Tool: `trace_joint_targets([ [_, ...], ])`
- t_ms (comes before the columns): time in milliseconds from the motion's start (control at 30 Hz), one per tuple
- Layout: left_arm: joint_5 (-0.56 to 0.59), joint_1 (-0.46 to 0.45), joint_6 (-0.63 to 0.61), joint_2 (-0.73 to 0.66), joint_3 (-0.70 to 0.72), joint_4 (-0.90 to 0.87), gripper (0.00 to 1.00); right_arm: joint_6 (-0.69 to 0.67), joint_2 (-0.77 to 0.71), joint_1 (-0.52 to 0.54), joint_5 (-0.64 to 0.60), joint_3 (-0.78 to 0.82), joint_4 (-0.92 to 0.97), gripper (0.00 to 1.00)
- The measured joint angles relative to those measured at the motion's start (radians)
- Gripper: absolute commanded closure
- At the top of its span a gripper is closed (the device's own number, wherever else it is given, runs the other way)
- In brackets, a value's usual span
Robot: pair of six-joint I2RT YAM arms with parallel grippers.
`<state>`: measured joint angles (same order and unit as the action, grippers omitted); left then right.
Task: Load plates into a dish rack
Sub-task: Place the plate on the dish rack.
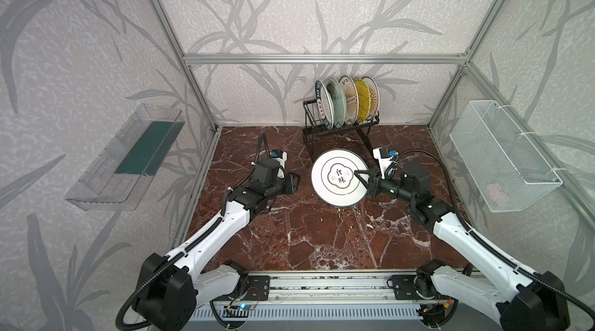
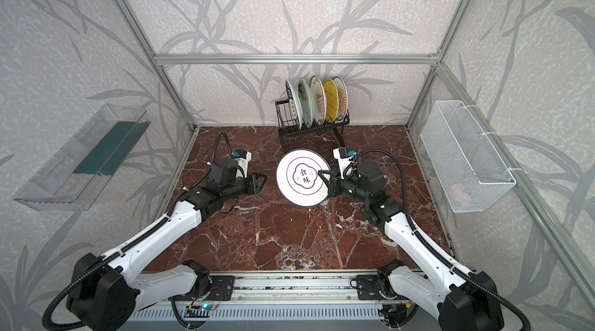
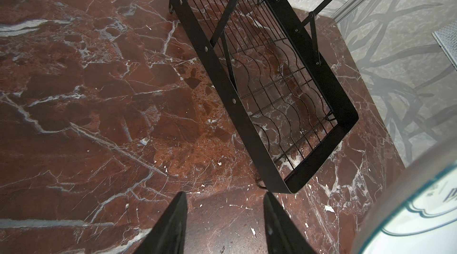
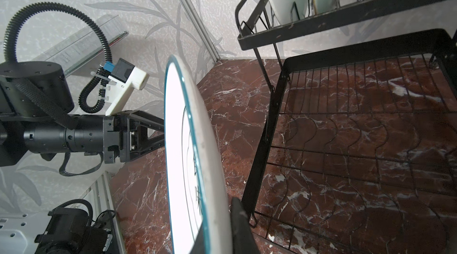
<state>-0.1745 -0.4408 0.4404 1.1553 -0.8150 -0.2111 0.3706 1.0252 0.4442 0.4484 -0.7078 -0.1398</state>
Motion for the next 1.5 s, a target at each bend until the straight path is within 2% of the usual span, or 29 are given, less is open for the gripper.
trace_joint_targets([
  [500,0.063,0.003,-0.021,-0.105,0.032,-0.021,0.51,-0.155,-0.02,0.074,-0.061,-0.158,0.051,1.0],
  [767,0.086,0.003,-0.022,-0.126,0.046,-0.029,0.51,-0.237,-0.002,0.137,-0.141,-0.293,0.066,1.0],
  [1067,0.099,0.006,-0.022,-0.167,0.071,-0.032,0.52,-0.312,0.108,0.238,-0.38,-0.47,0.12,1.0],
  [1500,0.096,0.01,0.024,-0.191,0.119,0.013,0.52,-0.441,0.348,0.381,-0.846,-0.702,0.127,1.0],
])
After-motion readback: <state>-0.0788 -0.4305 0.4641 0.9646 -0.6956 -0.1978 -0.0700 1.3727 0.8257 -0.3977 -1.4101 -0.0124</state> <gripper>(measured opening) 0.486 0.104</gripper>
